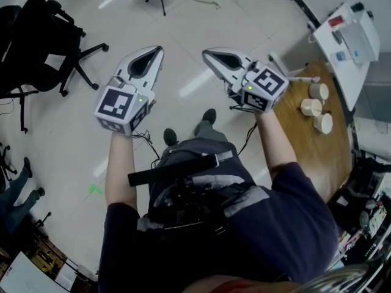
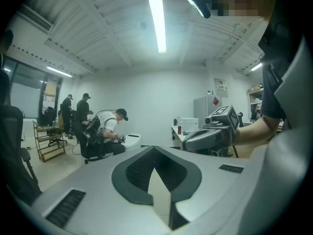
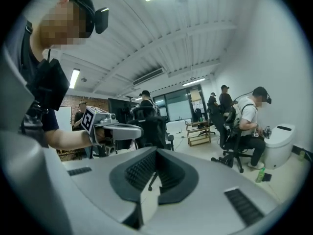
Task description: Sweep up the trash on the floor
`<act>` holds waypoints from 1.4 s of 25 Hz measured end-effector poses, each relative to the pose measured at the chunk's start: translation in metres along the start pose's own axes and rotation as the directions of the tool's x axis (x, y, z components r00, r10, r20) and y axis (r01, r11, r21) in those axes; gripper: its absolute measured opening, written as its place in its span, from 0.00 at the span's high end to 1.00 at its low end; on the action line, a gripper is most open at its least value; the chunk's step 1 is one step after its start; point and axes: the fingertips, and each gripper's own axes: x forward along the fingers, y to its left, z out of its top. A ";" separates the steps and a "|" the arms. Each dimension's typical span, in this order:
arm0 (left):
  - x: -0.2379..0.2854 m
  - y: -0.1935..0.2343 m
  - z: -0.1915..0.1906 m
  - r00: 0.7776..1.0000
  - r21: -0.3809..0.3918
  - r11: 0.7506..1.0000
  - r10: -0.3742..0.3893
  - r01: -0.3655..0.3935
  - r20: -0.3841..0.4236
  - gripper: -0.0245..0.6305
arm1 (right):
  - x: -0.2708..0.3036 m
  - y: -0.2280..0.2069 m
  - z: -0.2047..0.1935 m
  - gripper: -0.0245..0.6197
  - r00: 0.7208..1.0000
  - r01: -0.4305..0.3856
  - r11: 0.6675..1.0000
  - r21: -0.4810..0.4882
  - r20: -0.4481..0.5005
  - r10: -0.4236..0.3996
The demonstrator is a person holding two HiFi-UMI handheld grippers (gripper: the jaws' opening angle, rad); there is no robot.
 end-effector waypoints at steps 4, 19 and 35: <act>-0.040 0.008 -0.006 0.999 0.000 0.999 -0.050 0.050 0.009 0.96 | 0.020 0.044 0.004 0.95 0.998 0.057 0.997 -0.055 -0.012 -0.058; -0.053 -0.060 0.031 0.963 0.092 0.974 -0.221 0.208 0.155 0.96 | -0.028 0.083 0.026 0.95 0.959 0.283 0.952 -0.113 0.045 -0.280; 0.024 -0.216 0.086 0.960 0.247 0.961 -0.176 0.121 0.215 0.96 | -0.193 0.060 0.060 0.95 0.954 0.250 0.958 -0.138 0.205 -0.219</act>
